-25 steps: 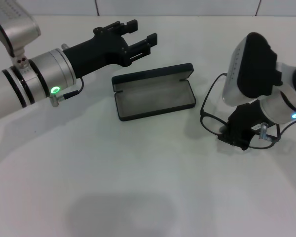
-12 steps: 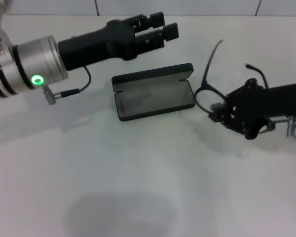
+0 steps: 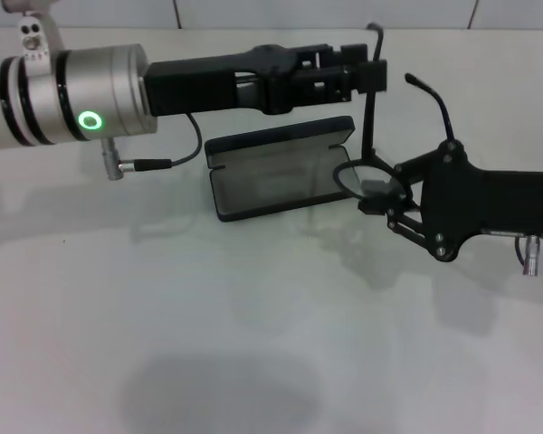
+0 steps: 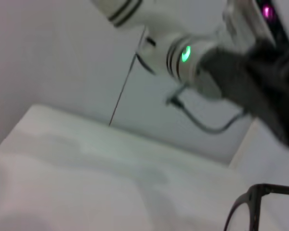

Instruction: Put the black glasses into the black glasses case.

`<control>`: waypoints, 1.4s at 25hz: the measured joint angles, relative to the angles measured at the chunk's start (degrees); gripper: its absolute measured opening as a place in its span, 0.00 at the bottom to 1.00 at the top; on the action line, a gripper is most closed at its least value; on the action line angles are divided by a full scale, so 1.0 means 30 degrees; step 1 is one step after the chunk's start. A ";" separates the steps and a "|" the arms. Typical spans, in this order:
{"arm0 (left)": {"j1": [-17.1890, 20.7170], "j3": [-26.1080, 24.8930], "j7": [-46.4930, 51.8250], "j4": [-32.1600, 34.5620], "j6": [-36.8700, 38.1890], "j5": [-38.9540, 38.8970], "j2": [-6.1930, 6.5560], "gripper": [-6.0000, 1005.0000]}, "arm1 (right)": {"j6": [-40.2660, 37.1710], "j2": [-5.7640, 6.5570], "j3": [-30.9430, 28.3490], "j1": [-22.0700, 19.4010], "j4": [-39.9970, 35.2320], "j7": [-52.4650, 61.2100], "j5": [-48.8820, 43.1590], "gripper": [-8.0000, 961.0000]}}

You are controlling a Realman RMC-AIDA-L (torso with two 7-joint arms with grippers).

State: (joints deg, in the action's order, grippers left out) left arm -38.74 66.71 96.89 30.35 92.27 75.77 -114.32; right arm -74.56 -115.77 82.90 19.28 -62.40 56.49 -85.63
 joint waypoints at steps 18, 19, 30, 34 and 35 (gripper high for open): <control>-0.0699 0.0204 0.1496 -0.0071 0.0010 0.2009 -0.0315 0.66 | -0.1173 -0.0026 -0.0049 -0.0099 0.1531 -0.4874 0.2616 0.13; -0.0761 0.0201 0.1574 -0.0070 0.0011 0.2120 -0.0336 0.66 | -0.1199 -0.0030 -0.0036 -0.0110 0.1541 -0.4907 0.2621 0.13; -0.0196 -0.3079 0.1179 -0.0029 0.0344 0.1965 -0.0516 0.66 | -0.1574 0.0073 -0.0061 -0.0173 0.2117 -0.5165 0.2504 0.13; -0.0461 -0.2927 0.1539 -0.0044 0.1212 0.2520 -0.0403 0.66 | -0.1595 0.0070 -0.0067 -0.0157 0.2172 -0.5517 0.2501 0.13; -0.0554 -0.2911 0.1678 -0.0069 0.1286 0.2890 -0.0412 0.66 | -0.1599 0.0069 -0.0067 -0.0124 0.2191 -0.5697 0.2501 0.13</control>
State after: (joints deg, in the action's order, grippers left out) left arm -40.40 57.98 101.93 30.14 96.13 84.44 -115.56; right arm -79.36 -115.57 82.70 18.90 -55.83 39.40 -78.13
